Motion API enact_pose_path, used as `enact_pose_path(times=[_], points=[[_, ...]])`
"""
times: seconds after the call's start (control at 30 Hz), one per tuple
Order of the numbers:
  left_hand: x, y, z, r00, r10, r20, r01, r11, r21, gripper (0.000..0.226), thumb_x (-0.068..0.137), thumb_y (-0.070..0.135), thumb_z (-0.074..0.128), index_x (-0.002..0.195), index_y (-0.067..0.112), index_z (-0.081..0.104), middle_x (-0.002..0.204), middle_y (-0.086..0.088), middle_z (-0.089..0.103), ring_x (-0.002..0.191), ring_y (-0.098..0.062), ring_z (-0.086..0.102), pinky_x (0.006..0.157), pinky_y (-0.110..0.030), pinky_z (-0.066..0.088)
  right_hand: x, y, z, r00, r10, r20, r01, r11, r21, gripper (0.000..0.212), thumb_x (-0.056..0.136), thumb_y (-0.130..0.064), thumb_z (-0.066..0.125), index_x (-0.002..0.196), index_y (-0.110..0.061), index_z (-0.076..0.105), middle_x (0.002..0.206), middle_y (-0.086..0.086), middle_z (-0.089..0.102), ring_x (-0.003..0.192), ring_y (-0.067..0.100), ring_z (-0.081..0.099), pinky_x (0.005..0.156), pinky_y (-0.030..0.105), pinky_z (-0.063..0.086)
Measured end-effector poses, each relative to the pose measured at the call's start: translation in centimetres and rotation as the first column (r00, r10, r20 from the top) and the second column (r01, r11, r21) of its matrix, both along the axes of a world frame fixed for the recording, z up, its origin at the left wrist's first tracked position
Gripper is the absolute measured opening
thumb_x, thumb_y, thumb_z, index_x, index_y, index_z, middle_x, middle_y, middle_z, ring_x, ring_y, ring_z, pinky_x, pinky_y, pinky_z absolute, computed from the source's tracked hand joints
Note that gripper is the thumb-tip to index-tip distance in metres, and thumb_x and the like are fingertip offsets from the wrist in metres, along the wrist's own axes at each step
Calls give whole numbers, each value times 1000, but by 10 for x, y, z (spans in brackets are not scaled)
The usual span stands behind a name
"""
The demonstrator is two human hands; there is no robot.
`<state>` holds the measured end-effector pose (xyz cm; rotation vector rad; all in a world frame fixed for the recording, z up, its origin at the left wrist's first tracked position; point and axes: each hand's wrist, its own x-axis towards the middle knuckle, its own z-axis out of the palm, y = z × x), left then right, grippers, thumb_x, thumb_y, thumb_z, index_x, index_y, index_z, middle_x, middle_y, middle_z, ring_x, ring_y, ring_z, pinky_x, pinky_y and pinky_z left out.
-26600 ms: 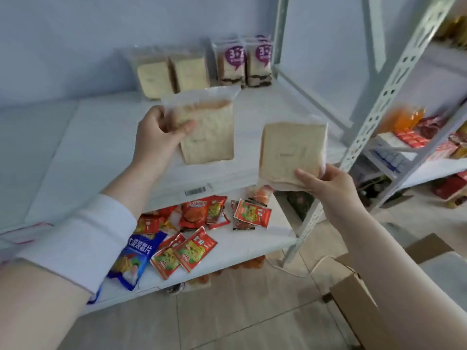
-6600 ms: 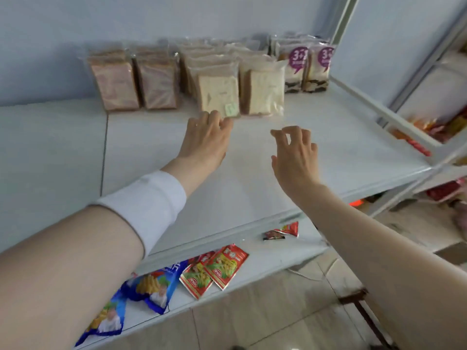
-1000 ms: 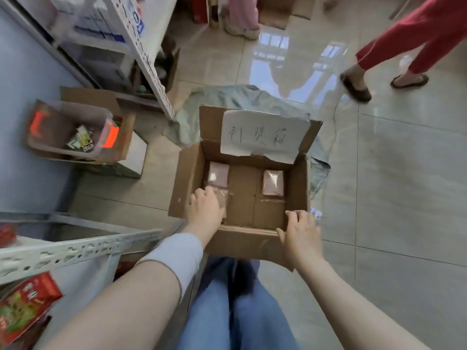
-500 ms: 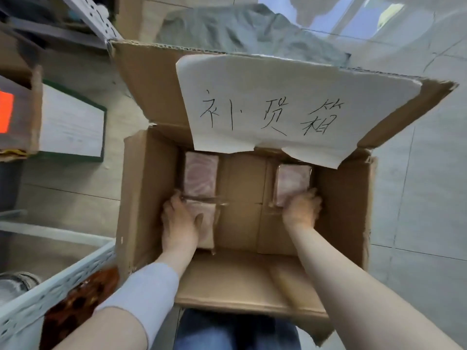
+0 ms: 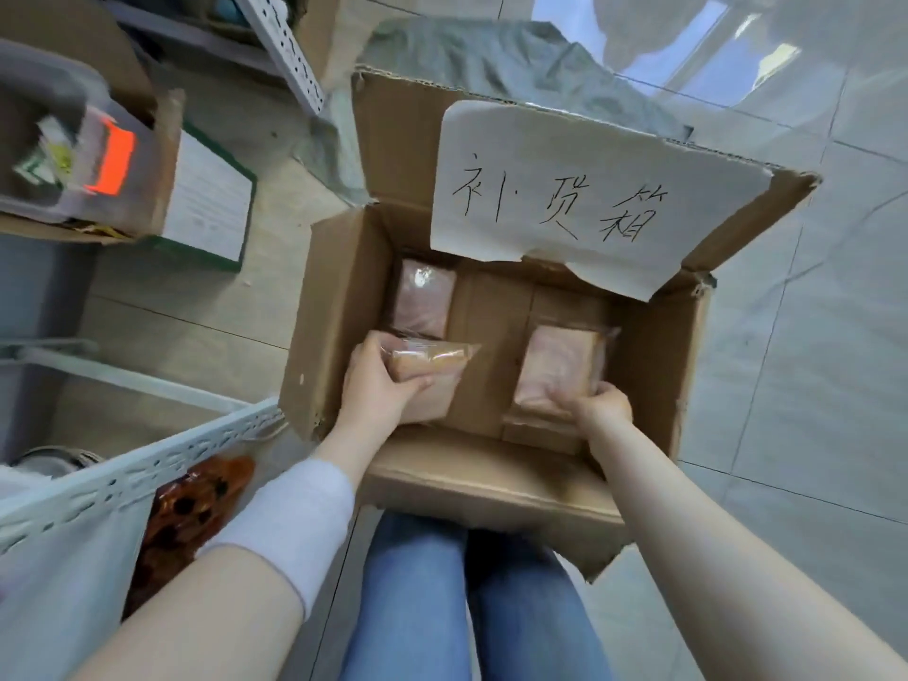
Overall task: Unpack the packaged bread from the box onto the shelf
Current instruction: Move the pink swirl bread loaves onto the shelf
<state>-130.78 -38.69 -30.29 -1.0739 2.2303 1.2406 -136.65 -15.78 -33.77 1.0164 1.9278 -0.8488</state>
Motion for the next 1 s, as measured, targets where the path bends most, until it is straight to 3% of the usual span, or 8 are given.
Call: enact_pose_path(times=[0.1,0.27,0.4,0.5,0.63,0.73,0.87,1.0], points=[[24,-1,57,986,104,-130,-89,989,116,47,71,15,78,100,24,42,102,4,52,95,-13,50,75,-19,37,23,1,55,989,79,-123,-92,990,-104,46,76,-34,74,107,-7,54,113,14,63,104,31,60,94,44,49],[99,-15,162,874,328,-357,-244,934,260,45,76,11,73,103,27,40,105,6,52,96,-7,53,73,-14,41,67,0,169,926,210,-314,-330,854,-402,19,90,-22,59,98,-4,59,93,13,64,79,21,62,72,35,47],[187,-32,259,720,448,-529,-351,894,280,38,80,13,69,102,31,45,104,12,57,98,-1,56,79,-14,44,114,-14,256,887,251,-387,-430,753,-498,38,89,-22,61,118,-3,47,115,16,62,104,29,63,93,41,51],[258,-49,337,634,459,-622,-413,881,230,32,76,21,73,95,35,52,100,15,60,96,0,58,83,-18,45,155,-42,324,827,320,-461,-553,609,-568,43,87,-21,63,124,-8,47,118,15,63,107,30,63,98,43,48],[358,-76,443,497,456,-739,-521,837,166,41,59,34,79,91,30,55,94,6,64,89,-8,61,84,-27,48,219,-98,417,679,384,-626,-733,408,-545,45,76,-22,72,116,-9,55,98,6,72,87,21,67,79,32,53],[441,-100,506,398,429,-811,-624,775,104,36,64,25,80,88,28,53,90,0,60,86,-15,57,83,-34,48,280,-146,482,581,365,-727,-813,289,-505,53,61,-27,77,109,-11,60,88,0,73,74,10,69,65,18,54],[567,-137,562,242,438,-866,-722,677,140,25,78,10,70,87,27,53,89,6,60,82,-10,60,70,-29,55,377,-217,538,499,342,-796,-864,120,-489,25,71,-14,75,94,-14,66,79,-5,75,71,7,71,62,15,55],[691,-171,580,179,467,-866,-818,559,133,26,78,13,71,92,29,55,99,0,63,87,-13,62,70,-32,54,485,-293,566,415,364,-834,-896,5,-443,24,76,-12,74,96,-4,66,81,4,73,67,7,70,60,14,55]])
